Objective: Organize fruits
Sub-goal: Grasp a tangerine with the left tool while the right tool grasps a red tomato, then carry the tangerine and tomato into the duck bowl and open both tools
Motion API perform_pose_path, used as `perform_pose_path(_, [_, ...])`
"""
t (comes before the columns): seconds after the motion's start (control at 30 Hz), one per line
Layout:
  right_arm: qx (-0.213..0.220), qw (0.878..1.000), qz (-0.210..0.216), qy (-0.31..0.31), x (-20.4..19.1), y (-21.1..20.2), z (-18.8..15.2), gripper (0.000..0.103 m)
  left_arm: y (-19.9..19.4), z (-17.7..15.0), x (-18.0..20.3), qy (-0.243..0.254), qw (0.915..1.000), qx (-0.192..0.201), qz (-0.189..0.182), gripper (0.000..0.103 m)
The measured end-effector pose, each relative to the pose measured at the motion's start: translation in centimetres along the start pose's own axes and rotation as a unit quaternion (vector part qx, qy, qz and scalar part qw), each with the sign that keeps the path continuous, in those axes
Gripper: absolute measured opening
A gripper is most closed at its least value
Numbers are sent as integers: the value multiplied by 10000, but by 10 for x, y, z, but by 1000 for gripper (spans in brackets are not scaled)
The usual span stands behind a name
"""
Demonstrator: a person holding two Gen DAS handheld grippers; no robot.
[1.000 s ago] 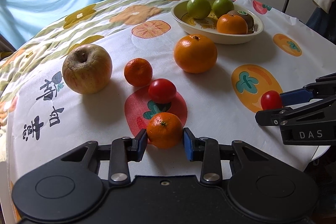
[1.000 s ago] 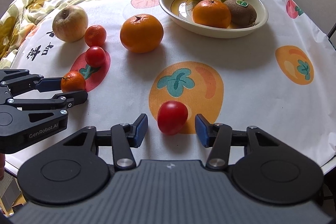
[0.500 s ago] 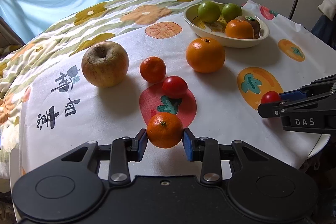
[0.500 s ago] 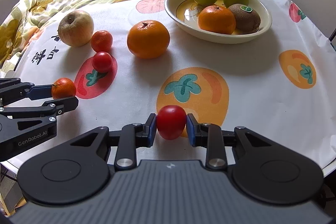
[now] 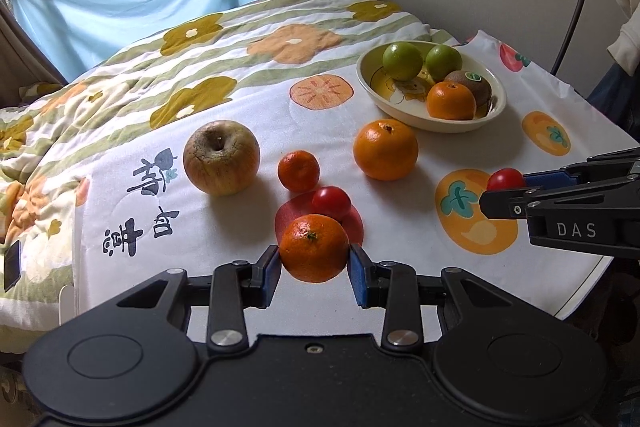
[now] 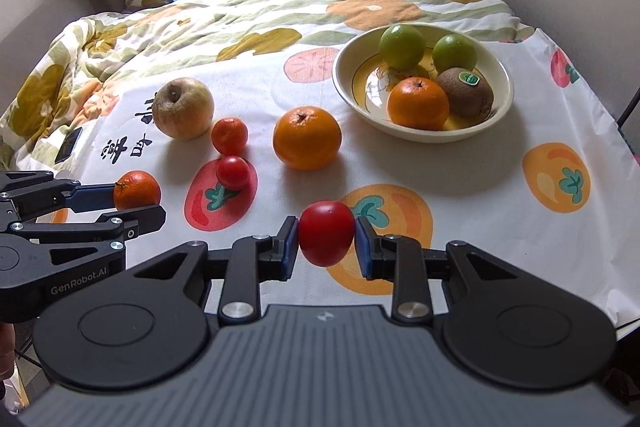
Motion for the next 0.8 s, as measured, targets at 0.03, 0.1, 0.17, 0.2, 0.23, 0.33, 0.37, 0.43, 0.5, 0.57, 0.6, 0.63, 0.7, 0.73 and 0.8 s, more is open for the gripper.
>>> perform_pose_path(0.03, [13, 10000, 24, -14, 1, -2, 3, 44, -2, 3, 1, -39, 10000, 13, 13, 40])
perform_pose_path(0.1, [30, 9999, 71, -69, 6, -7, 11, 44, -5, 13, 4, -118, 9999, 58, 56, 40])
perform_pose_path(0.17, [53, 9998, 126, -136, 12, -11, 20, 45, -9, 24, 9, -158, 9997, 107, 121, 40])
perform_pose_path(0.2, [64, 9997, 149, -168, 16, -13, 26, 44, -10, 28, 11, -179, 9997, 122, 143, 40])
perform_pose_path(0.23, [73, 9996, 170, -190, 19, -14, 30, 44, -11, 34, 14, -210, 9995, 137, 168, 40])
perform_pose_path(0.33, [91, 9992, 264, -271, 31, -17, 47, 45, -11, 52, 22, -317, 9991, 173, 238, 40])
perform_pose_path(0.37, [97, 9990, 297, -314, 36, -17, 53, 45, -10, 58, 25, -361, 9988, 184, 258, 40])
perform_pose_path(0.43, [110, 9985, 344, -400, 44, -17, 64, 45, -8, 70, 31, -441, 9984, 201, 301, 40])
perform_pose_path(0.5, [128, 9980, 388, -488, 52, -15, 77, 44, -4, 85, 38, -519, 9979, 214, 327, 40])
perform_pose_path(0.57, [152, 9974, 426, -567, 62, -13, 90, 44, 2, 98, 44, -560, 9976, 234, 341, 40])
perform_pose_path(0.6, [167, 9971, 442, -602, 67, -12, 97, 44, 5, 105, 47, -574, 9974, 242, 351, 40])
perform_pose_path(0.63, [179, 9968, 454, -629, 71, -10, 103, 44, 9, 112, 50, -590, 9973, 249, 363, 40])
perform_pose_path(0.7, [200, 9963, 482, -688, 81, -6, 116, 44, 20, 129, 55, -634, 9969, 258, 389, 40])
perform_pose_path(0.73, [208, 9960, 492, -713, 85, -3, 122, 44, 24, 134, 56, -654, 9968, 257, 389, 40])
perform_pose_path(0.8, [228, 9955, 508, -771, 94, 4, 136, 44, 38, 148, 60, -679, 9965, 237, 425, 40])
Point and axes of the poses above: each gripper's, at about its wrist camera, not at the fingertips, and y roughly the way its jaws point, x to its right, z to its top, the point moved 4 cm from there along y, roughly the way its jaws point, and after that the axes turned 14 degrees about y, right-handed, at the moved point
